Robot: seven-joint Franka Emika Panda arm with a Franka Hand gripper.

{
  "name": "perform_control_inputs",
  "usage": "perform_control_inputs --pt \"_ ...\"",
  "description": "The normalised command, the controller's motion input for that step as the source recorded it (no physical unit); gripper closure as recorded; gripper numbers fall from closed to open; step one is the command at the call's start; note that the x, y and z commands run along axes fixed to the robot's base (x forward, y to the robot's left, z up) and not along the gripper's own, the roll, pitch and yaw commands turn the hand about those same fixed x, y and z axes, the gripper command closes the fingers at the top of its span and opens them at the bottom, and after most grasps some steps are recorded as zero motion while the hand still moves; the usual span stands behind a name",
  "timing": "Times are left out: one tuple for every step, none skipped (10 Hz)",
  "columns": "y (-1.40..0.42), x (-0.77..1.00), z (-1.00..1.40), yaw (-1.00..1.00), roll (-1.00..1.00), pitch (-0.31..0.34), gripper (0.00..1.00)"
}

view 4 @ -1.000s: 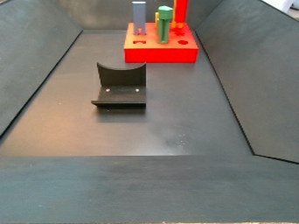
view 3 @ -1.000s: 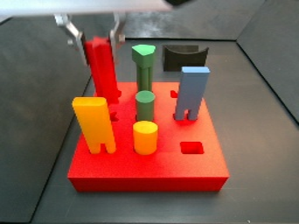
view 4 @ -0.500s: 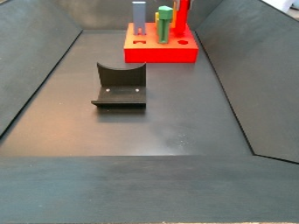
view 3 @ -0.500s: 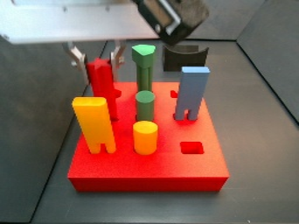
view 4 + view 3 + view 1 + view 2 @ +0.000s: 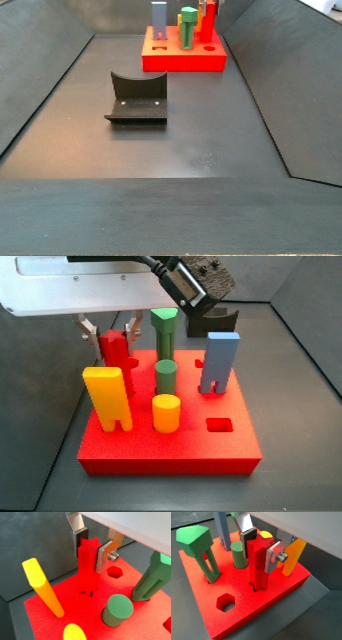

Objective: Pick up the star object. Move up. Move to above the board. Insert the star object.
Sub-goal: Insert the star object.

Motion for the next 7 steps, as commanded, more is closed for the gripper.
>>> perform_control_inputs --pt "0.24 0.32 -0.32 0.07 0.01 0.027 1.0" --pt "0.21 0.32 -0.28 0.11 0.01 0.029 1.0" --pt "0.02 0.12 -0.45 0.08 0.04 0.0 1.0" --pt "-0.08 -0.05 -0.68 0.0 0.13 -0.18 1.0" --pt "-0.16 -0.2 -0.71 0.0 0.16 -0.246 1.0" --pt "0.0 0.08 0.0 0.0 0.0 0.036 1.0" --pt "0.0 0.0 0.0 0.0 0.0 0.016 1.0"
